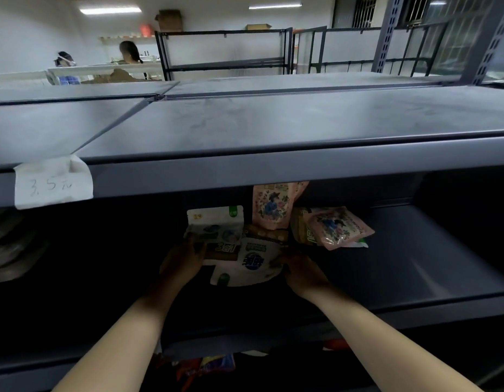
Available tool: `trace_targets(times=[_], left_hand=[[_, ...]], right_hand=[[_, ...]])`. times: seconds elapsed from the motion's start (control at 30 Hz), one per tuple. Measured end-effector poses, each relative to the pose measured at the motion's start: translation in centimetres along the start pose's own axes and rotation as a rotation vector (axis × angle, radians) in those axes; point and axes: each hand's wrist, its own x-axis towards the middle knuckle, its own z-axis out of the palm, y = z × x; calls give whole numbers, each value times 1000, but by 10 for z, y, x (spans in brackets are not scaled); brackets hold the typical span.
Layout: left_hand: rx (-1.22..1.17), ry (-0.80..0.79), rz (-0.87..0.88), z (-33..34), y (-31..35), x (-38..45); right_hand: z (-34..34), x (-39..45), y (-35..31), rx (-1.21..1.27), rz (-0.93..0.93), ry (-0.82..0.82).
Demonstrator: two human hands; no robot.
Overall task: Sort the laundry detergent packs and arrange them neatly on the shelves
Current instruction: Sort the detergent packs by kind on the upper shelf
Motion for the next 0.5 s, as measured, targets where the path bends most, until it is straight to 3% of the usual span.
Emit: trace_targets(times=[0.13, 0.27, 0.4, 0.5], left_hand=[[-28, -72, -146, 12, -2, 19], [-175, -58, -224, 23, 1, 31], [4, 45, -465, 19, 19, 27], [-193, 38, -544, 15, 21, 34]], right_hand=[[-12, -6, 7, 79, 83, 2], [-26, -12, 12, 35, 42, 148], [-35, -16, 8, 98, -16, 178], [-42, -17, 4, 198, 12, 285]])
